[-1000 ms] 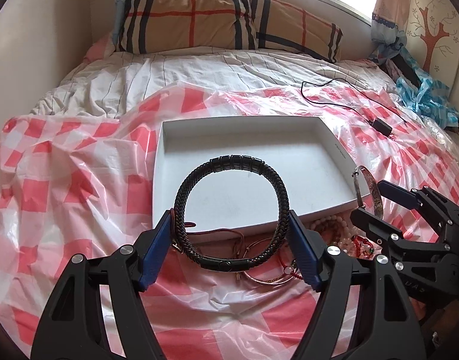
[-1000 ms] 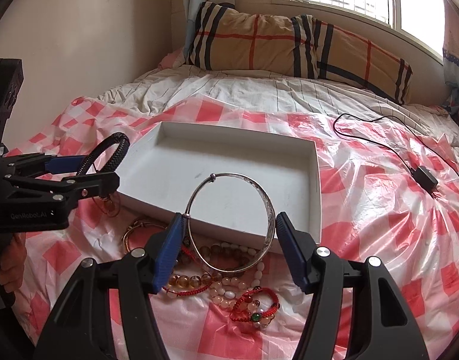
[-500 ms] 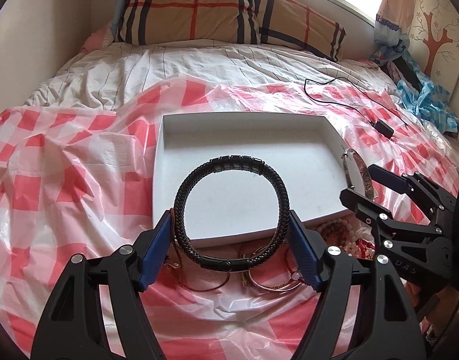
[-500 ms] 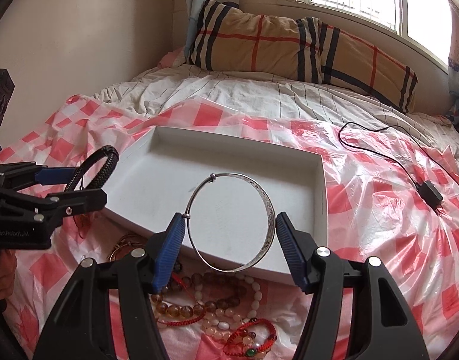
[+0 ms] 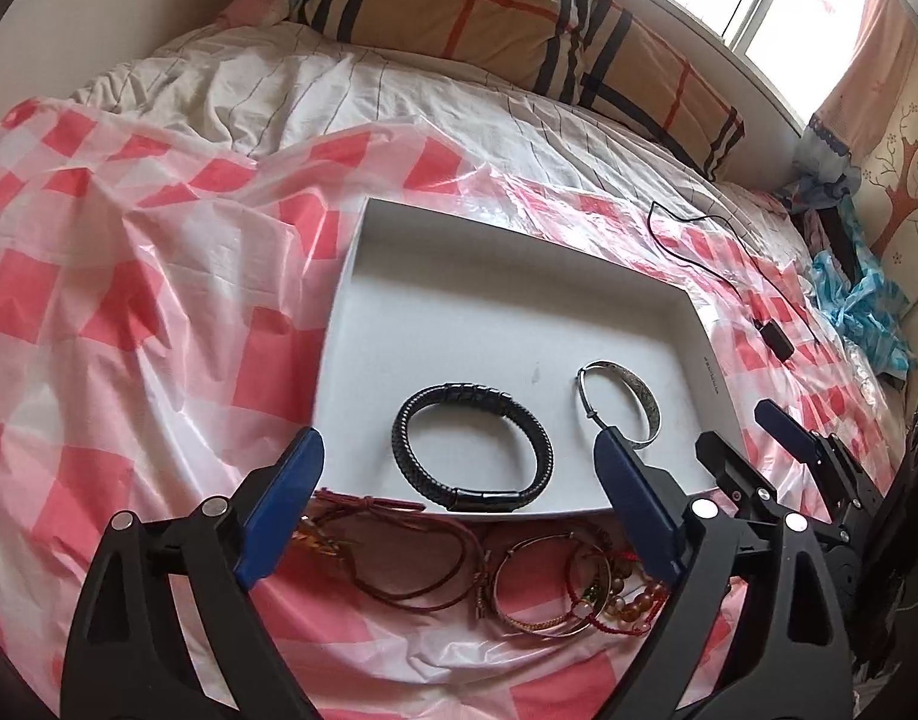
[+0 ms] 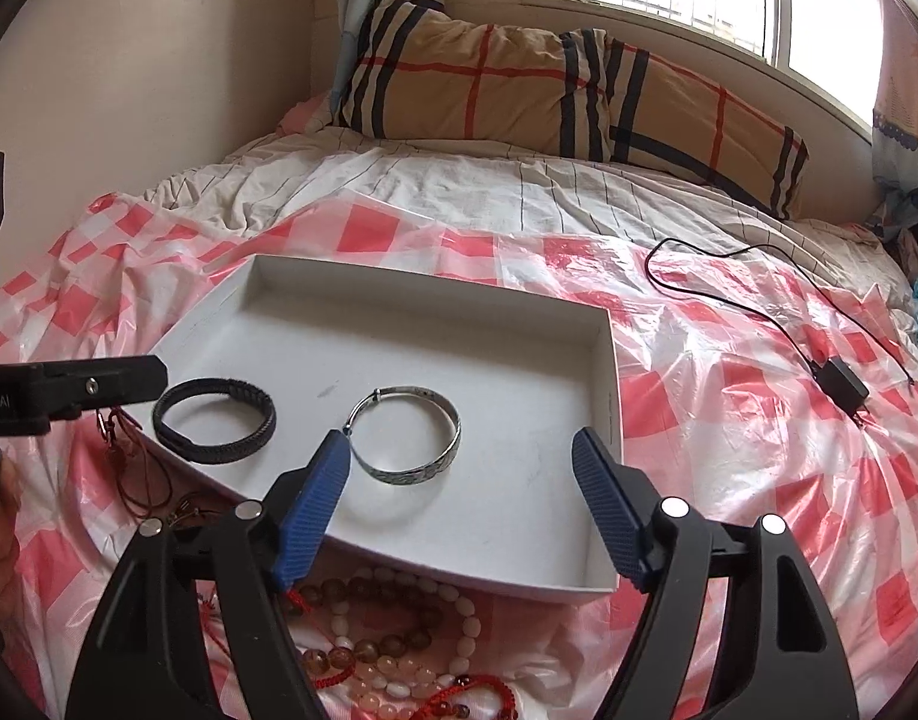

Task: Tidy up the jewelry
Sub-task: 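Carry both bracelets into the white box and open both tools, then grasp the orange-pendant cord necklace with the left tool while the right tool grasps a red string bracelet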

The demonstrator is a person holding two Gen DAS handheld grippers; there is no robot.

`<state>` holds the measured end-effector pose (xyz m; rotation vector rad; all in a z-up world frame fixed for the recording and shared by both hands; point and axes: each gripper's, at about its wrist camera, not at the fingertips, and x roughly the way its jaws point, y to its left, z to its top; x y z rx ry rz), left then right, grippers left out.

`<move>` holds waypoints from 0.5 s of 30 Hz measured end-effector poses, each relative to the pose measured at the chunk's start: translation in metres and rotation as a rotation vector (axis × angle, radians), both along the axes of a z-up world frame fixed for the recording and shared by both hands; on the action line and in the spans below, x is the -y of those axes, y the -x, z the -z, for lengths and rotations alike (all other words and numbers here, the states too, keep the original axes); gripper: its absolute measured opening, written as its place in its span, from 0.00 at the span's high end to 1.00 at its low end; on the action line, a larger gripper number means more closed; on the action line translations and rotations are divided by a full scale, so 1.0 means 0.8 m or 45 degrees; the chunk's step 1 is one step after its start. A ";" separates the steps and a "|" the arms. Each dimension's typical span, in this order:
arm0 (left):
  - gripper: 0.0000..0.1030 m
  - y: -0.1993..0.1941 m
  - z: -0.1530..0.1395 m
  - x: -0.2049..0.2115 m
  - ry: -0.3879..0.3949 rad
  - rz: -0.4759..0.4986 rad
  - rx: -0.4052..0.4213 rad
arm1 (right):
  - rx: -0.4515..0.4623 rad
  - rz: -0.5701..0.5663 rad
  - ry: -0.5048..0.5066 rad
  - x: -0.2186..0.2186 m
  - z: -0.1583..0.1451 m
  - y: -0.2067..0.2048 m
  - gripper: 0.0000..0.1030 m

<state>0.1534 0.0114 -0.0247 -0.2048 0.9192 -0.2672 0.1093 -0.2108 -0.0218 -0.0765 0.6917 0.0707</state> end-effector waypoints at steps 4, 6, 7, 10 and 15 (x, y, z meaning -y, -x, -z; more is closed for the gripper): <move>0.14 0.018 -0.006 -0.023 -0.061 -0.021 0.020 | -0.003 -0.022 0.015 -0.007 -0.003 0.017 0.27; 0.14 0.022 -0.002 -0.033 -0.098 -0.030 -0.005 | 0.004 -0.031 0.014 -0.013 -0.009 0.022 0.25; 0.14 0.024 0.001 -0.036 -0.122 -0.028 -0.015 | 0.010 -0.036 0.017 -0.017 -0.012 0.025 0.24; 0.14 0.026 0.012 -0.026 -0.255 0.033 -0.033 | 0.008 -0.051 0.022 -0.026 -0.016 0.037 0.23; 0.14 0.026 0.035 0.015 -0.511 0.115 0.005 | -0.043 -0.053 0.017 -0.032 -0.006 0.060 0.23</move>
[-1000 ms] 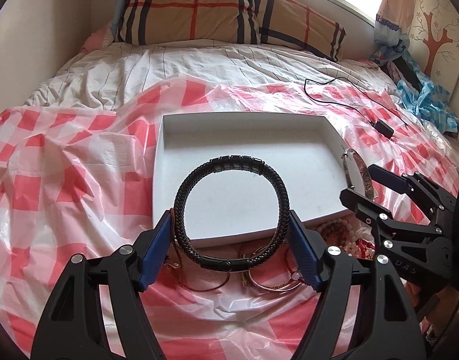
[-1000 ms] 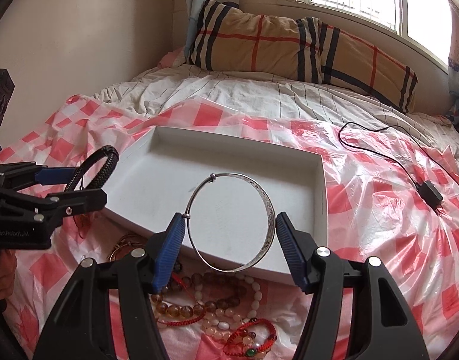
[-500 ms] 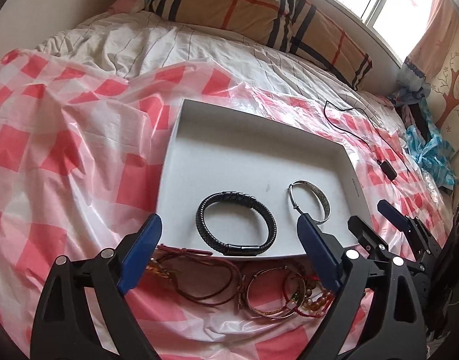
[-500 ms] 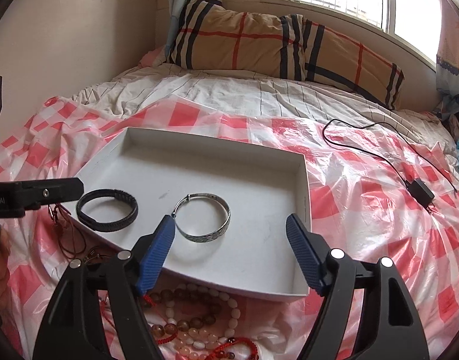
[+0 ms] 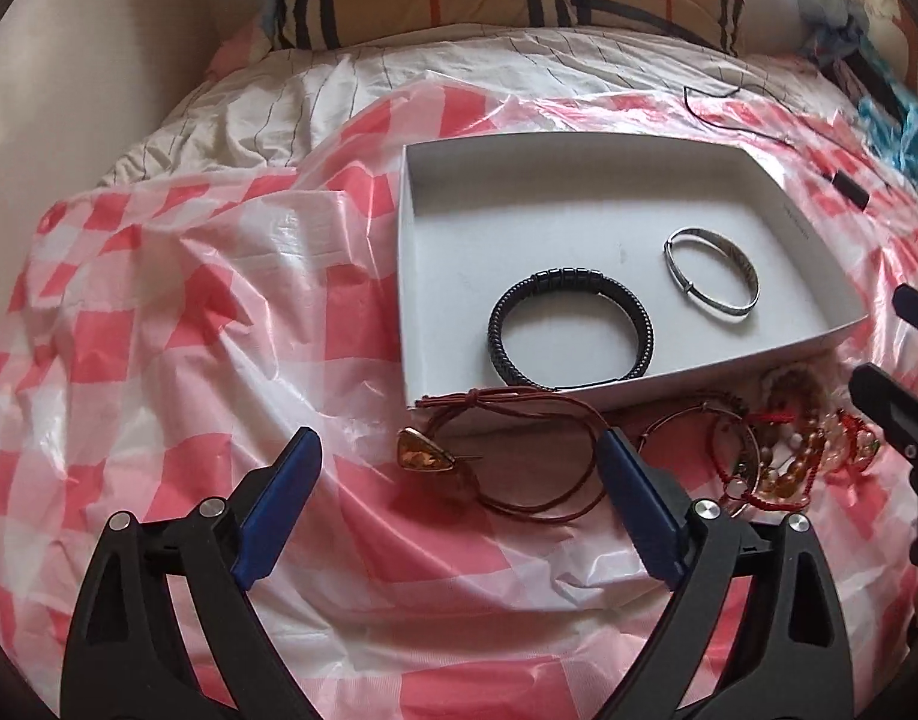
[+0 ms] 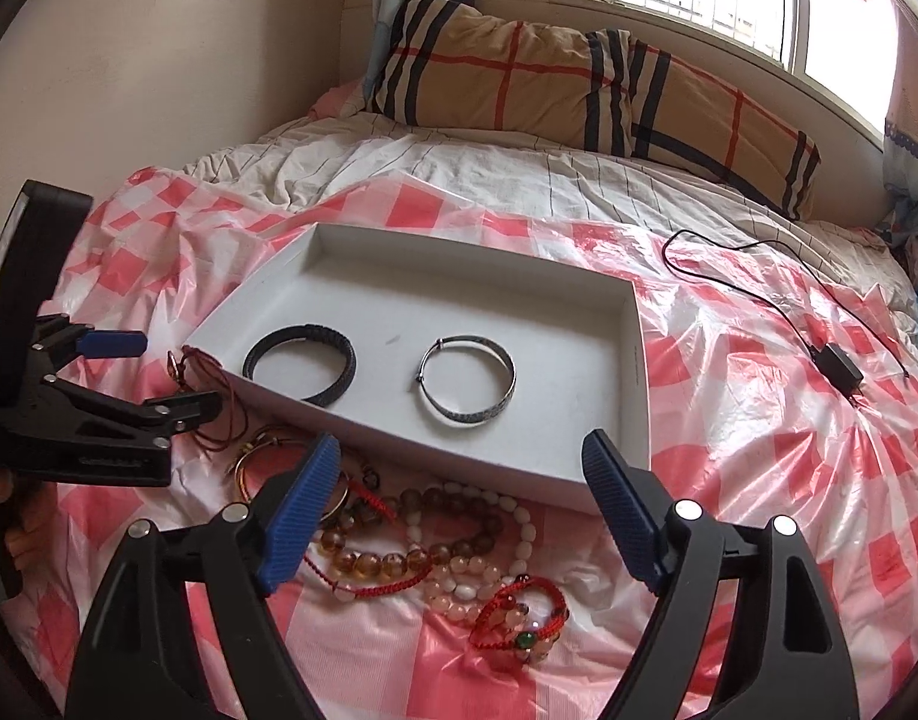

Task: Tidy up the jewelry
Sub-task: 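Grasp the orange-pendant cord necklace with the left tool while the right tool grasps a red string bracelet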

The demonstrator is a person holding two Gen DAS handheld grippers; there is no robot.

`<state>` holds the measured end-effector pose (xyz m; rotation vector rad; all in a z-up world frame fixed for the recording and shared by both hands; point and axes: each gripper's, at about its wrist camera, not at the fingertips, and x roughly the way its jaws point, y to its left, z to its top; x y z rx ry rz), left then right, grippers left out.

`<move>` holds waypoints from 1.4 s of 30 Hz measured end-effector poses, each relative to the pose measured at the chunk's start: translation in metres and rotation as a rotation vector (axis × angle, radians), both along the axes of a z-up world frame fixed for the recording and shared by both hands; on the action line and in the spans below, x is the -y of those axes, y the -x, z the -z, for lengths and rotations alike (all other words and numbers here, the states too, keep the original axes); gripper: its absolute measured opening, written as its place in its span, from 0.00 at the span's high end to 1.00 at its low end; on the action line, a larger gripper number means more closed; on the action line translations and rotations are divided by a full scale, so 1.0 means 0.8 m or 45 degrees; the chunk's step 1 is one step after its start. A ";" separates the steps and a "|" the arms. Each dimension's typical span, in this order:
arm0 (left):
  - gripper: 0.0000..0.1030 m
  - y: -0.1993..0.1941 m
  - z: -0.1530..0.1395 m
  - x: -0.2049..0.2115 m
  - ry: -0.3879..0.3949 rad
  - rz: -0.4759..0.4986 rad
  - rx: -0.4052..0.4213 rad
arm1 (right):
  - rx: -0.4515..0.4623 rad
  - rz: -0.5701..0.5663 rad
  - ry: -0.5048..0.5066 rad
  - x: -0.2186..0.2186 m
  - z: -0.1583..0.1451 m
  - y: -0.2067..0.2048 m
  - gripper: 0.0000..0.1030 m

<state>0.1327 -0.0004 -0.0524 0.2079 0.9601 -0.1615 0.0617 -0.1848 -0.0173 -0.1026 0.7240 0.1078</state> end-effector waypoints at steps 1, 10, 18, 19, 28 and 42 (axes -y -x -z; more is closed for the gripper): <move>0.17 -0.002 0.004 0.005 -0.014 0.010 0.013 | -0.006 0.004 -0.006 0.001 0.001 0.002 0.23; 0.86 0.032 0.008 0.012 0.061 0.257 -0.124 | -0.048 0.063 -0.058 0.026 0.007 0.015 0.23; 0.85 0.097 -0.007 0.009 0.060 0.572 -0.169 | -0.132 0.145 -0.062 0.060 0.027 0.045 0.23; 0.84 0.096 -0.008 0.006 0.048 0.555 -0.167 | -0.141 0.149 -0.062 0.063 0.030 0.048 0.23; 0.45 0.094 -0.022 -0.006 0.068 0.466 -0.077 | -0.099 -0.136 -0.018 0.008 0.032 0.035 0.42; 0.75 0.082 0.015 0.031 -0.045 0.437 -0.114 | -0.262 -0.213 -0.051 -0.007 0.062 -0.015 0.93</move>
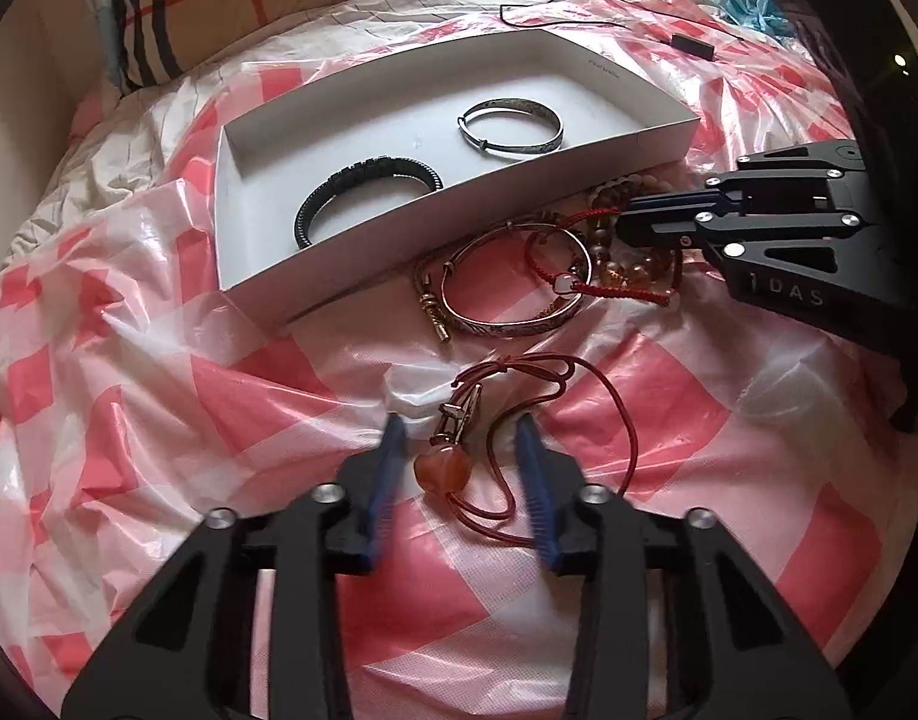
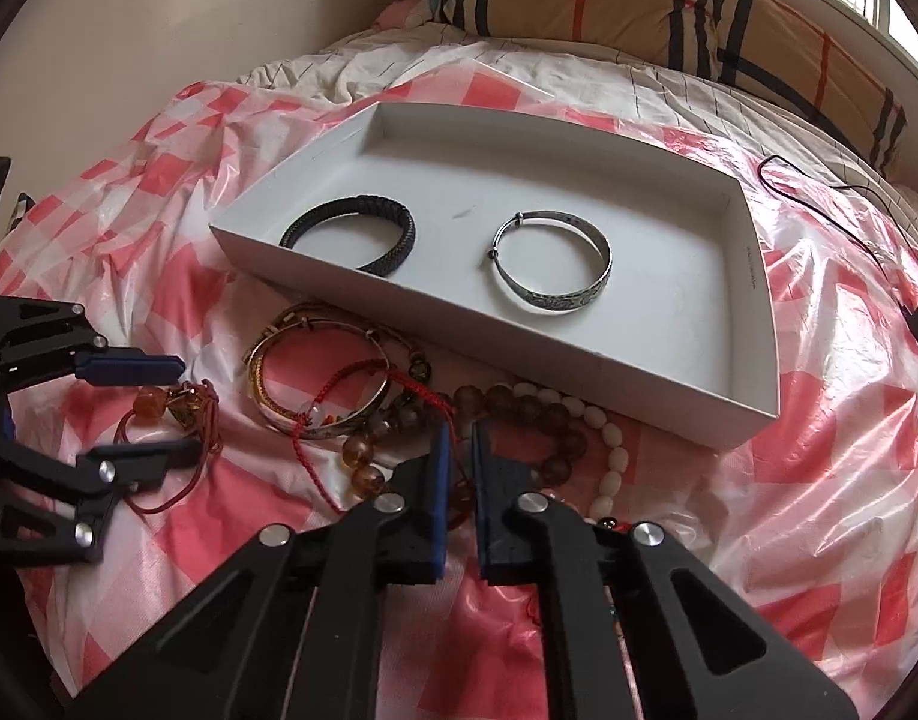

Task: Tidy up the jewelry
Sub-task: 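Grasp the orange-pendant cord necklace with the left tool while the right tool grasps a red string bracelet, then carry both pieces into the box and open both tools to release them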

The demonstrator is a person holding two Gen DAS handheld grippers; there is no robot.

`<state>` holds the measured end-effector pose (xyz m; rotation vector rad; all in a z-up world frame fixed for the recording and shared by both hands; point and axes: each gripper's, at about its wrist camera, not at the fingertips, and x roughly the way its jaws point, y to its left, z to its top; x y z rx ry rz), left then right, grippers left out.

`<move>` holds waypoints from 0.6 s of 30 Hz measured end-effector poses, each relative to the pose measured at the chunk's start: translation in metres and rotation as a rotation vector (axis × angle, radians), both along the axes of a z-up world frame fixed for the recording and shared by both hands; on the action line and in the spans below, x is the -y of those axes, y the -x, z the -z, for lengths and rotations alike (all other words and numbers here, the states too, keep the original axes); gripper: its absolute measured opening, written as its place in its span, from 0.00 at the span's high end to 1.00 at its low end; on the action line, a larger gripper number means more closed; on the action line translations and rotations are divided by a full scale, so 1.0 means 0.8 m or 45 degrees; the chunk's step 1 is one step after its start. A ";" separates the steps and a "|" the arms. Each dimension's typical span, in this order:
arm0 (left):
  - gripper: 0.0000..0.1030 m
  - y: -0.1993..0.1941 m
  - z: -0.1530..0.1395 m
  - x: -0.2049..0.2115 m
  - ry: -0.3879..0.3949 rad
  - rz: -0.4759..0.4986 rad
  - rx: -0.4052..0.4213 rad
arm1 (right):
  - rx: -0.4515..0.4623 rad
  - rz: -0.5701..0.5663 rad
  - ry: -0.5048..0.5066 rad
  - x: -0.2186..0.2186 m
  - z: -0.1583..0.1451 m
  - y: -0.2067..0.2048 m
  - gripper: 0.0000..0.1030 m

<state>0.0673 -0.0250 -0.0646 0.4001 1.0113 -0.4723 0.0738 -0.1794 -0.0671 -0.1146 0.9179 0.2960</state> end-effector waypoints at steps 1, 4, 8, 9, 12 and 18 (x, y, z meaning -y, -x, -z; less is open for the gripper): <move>0.83 -0.002 -0.002 -0.002 0.004 -0.010 0.001 | 0.004 0.002 -0.013 0.002 -0.001 0.002 0.96; 0.85 -0.007 -0.015 -0.014 0.129 -0.037 -0.030 | 0.003 0.026 -0.158 0.017 -0.011 0.012 0.97; 0.85 -0.007 -0.034 -0.021 0.209 -0.058 0.010 | 0.036 0.051 -0.305 0.031 -0.029 0.033 0.97; 0.85 -0.008 -0.038 -0.023 0.234 -0.064 0.014 | 0.047 0.059 -0.338 0.034 -0.035 0.035 0.97; 0.85 -0.007 -0.047 -0.024 0.275 -0.068 0.029 | 0.077 0.073 -0.416 0.038 -0.047 0.040 0.97; 0.85 -0.010 -0.037 -0.021 0.234 -0.075 0.003 | 0.029 0.050 -0.246 0.021 -0.031 0.028 0.29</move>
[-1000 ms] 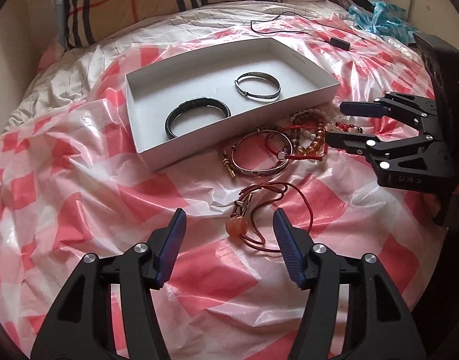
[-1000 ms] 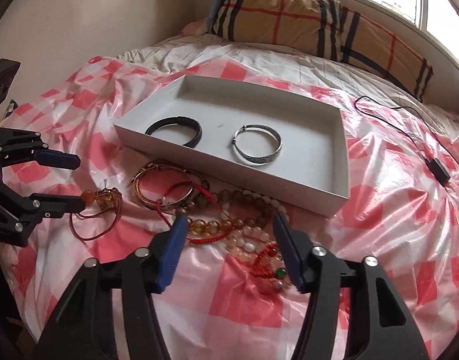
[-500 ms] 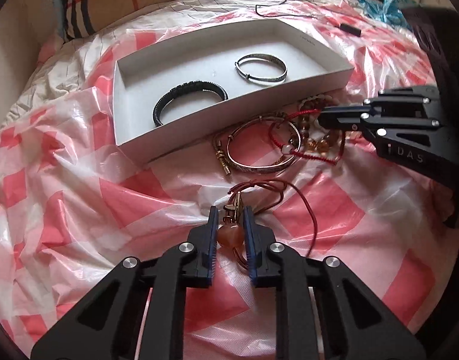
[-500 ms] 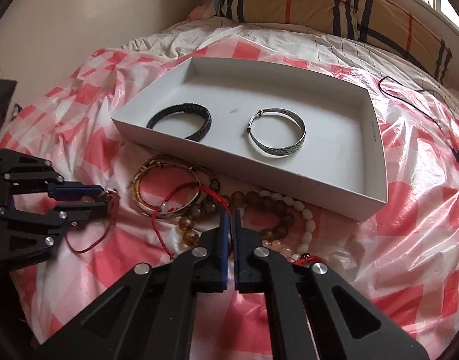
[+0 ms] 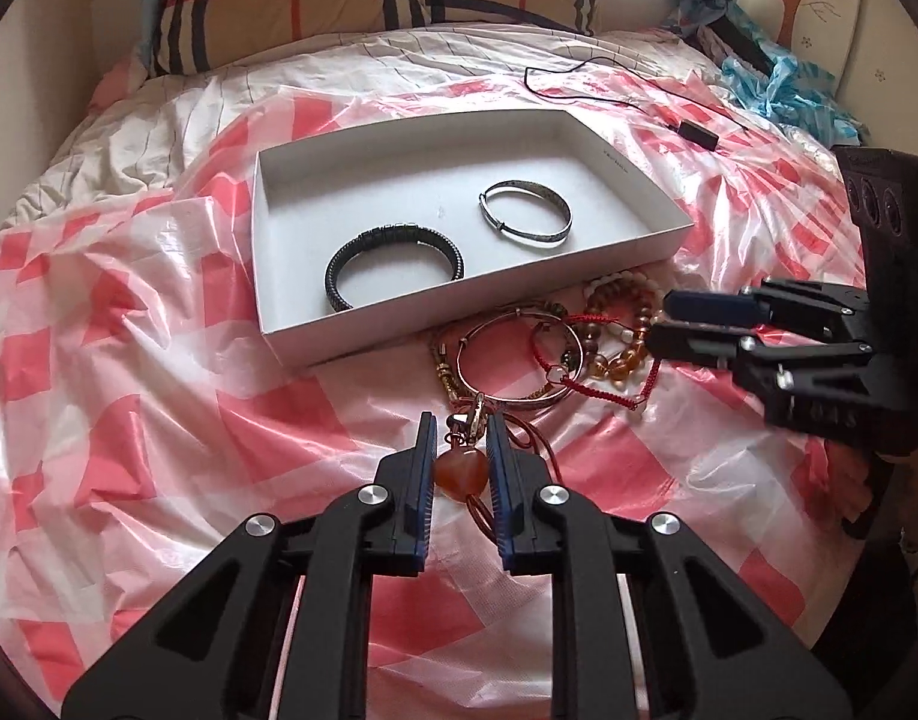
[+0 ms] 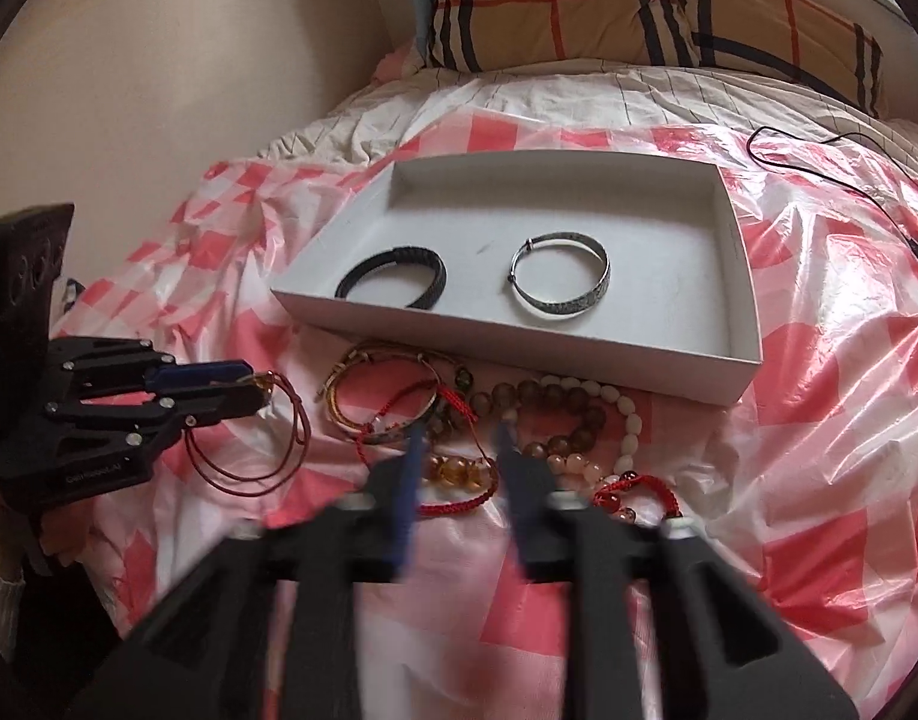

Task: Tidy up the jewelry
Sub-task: 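Carry both pieces into the box and open both tools to release them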

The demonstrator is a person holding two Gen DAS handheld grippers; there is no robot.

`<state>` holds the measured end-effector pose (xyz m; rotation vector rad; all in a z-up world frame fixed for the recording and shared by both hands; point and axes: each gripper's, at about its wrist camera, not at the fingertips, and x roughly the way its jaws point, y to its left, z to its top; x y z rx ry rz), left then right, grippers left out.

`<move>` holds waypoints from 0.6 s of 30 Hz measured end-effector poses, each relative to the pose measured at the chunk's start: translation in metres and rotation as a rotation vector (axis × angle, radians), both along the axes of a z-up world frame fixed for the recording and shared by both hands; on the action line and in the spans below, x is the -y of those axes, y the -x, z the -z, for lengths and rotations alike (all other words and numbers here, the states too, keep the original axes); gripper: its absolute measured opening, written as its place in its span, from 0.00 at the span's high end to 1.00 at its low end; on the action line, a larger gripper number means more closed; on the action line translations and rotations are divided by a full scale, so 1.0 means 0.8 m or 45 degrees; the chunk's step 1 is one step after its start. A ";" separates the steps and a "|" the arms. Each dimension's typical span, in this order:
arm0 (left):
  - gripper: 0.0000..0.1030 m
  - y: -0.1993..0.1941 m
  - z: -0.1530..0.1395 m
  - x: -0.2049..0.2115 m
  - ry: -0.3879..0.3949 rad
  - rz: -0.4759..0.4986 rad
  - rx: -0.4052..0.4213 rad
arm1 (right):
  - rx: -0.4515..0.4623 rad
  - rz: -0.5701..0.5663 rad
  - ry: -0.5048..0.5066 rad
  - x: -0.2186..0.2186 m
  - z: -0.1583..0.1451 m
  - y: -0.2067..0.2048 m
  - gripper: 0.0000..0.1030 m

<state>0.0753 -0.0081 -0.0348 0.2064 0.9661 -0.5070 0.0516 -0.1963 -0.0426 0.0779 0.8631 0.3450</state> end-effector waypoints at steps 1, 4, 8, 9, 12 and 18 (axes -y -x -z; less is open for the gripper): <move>0.85 0.000 0.002 0.001 -0.009 0.006 -0.004 | 0.036 -0.004 0.054 -0.005 0.001 0.001 0.24; 0.85 0.002 0.007 0.006 -0.031 0.020 -0.008 | 0.045 -0.067 0.097 -0.017 0.006 -0.007 0.24; 0.85 0.000 0.014 0.010 -0.055 0.022 -0.028 | -0.001 -0.146 0.175 -0.038 0.022 -0.020 0.30; 0.85 0.000 0.016 0.011 -0.063 0.020 -0.034 | -0.008 -0.163 0.182 -0.040 0.025 -0.019 0.40; 0.85 -0.002 0.023 0.014 -0.079 0.021 -0.053 | -0.027 -0.185 0.152 -0.038 0.028 -0.017 0.85; 0.85 -0.002 0.027 0.017 -0.090 0.021 -0.064 | -0.015 -0.143 0.009 -0.018 0.019 -0.003 0.97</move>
